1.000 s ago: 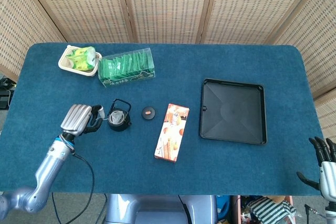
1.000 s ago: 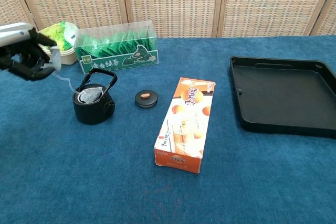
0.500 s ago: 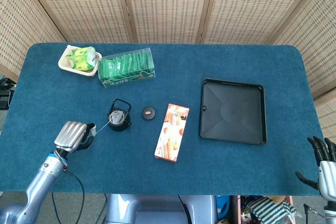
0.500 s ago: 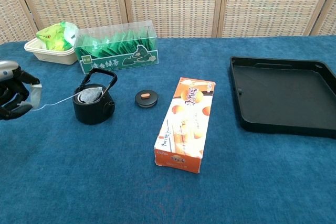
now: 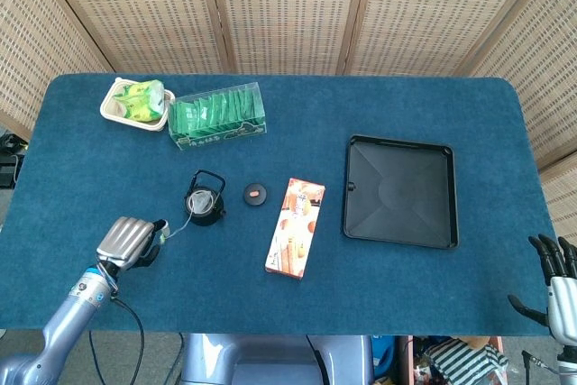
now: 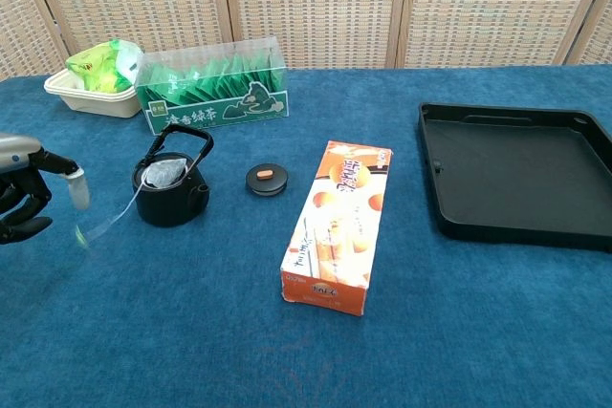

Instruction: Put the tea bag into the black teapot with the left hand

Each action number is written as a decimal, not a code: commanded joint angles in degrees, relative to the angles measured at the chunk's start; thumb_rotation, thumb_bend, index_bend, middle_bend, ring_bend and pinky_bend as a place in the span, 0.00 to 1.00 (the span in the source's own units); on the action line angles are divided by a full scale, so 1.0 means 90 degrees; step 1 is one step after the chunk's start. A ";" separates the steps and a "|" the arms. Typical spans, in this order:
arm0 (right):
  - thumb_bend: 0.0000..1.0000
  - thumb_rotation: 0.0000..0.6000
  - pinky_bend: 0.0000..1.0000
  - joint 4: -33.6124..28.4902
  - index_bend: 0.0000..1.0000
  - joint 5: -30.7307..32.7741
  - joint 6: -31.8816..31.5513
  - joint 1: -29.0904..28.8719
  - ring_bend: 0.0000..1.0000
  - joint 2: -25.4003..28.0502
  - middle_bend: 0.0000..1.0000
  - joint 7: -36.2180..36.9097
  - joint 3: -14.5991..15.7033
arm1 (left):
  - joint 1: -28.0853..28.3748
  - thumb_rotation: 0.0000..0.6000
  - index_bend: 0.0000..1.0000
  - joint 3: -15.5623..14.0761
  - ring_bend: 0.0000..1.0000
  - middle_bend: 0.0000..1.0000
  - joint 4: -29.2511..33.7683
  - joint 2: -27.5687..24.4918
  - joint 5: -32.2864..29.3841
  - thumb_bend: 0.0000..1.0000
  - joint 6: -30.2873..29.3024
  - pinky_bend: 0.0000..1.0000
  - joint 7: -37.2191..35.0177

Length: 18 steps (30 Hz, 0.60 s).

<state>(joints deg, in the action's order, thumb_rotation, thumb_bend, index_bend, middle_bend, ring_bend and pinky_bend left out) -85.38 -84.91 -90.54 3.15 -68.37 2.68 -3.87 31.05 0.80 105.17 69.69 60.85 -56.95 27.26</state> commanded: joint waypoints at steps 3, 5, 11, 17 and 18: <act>0.02 1.00 0.12 0.0037 0.16 0.0003 0.0020 -0.0015 0.01 -0.0010 0.20 0.0043 -0.0009 | 0.0258 1.00 0.14 0.0000 0.73 0.76 0.0240 -0.0200 -0.0427 0.53 0.0278 0.69 0.0226; 0.02 1.00 0.12 0.0051 0.16 0.0002 0.0034 -0.0025 0.01 -0.0014 0.20 0.0055 -0.0011 | 0.0277 1.00 0.12 0.0049 0.73 0.76 0.0236 -0.0190 -0.0409 0.53 0.0242 0.69 0.0152; 0.02 1.00 0.12 0.0092 0.16 0.0007 0.0061 -0.0043 0.01 -0.0031 0.20 0.0093 -0.0017 | 0.0490 1.00 0.10 0.0254 0.73 0.76 -0.0089 -0.0086 -0.0568 0.53 0.0503 0.69 -0.0166; 0.02 1.00 0.12 0.0114 0.16 0.0035 0.0078 -0.0030 0.01 -0.0049 0.20 0.0107 -0.0004 | 0.0833 1.00 0.10 0.0265 0.74 0.77 -0.0291 0.0013 -0.0835 0.59 0.0873 0.69 -0.0034; 0.02 1.00 0.12 0.0113 0.16 0.0039 0.0075 -0.0025 0.01 -0.0047 0.20 0.0109 -0.0003 | 0.0882 1.00 0.10 0.0263 0.74 0.77 -0.0310 0.0035 -0.0891 0.60 0.0921 0.69 -0.0018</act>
<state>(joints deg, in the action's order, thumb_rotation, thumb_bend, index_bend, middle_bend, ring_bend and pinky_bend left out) -84.36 -84.57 -89.87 2.92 -68.79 3.66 -3.89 38.31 3.12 102.80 69.61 53.53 -49.34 26.77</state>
